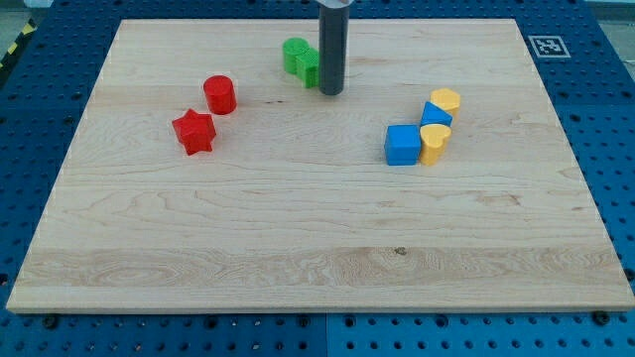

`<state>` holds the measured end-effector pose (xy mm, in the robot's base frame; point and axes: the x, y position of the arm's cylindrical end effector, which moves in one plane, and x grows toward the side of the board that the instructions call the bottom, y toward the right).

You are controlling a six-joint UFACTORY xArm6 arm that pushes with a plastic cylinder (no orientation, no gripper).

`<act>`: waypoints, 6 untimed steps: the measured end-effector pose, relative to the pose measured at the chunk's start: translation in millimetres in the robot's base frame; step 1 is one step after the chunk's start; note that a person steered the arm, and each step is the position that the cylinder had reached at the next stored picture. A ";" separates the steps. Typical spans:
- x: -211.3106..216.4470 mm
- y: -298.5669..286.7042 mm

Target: Push the red circle above the red star

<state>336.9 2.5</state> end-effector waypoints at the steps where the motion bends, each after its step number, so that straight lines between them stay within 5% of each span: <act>1: 0.0 -51.9; 6: 17.2 -154.5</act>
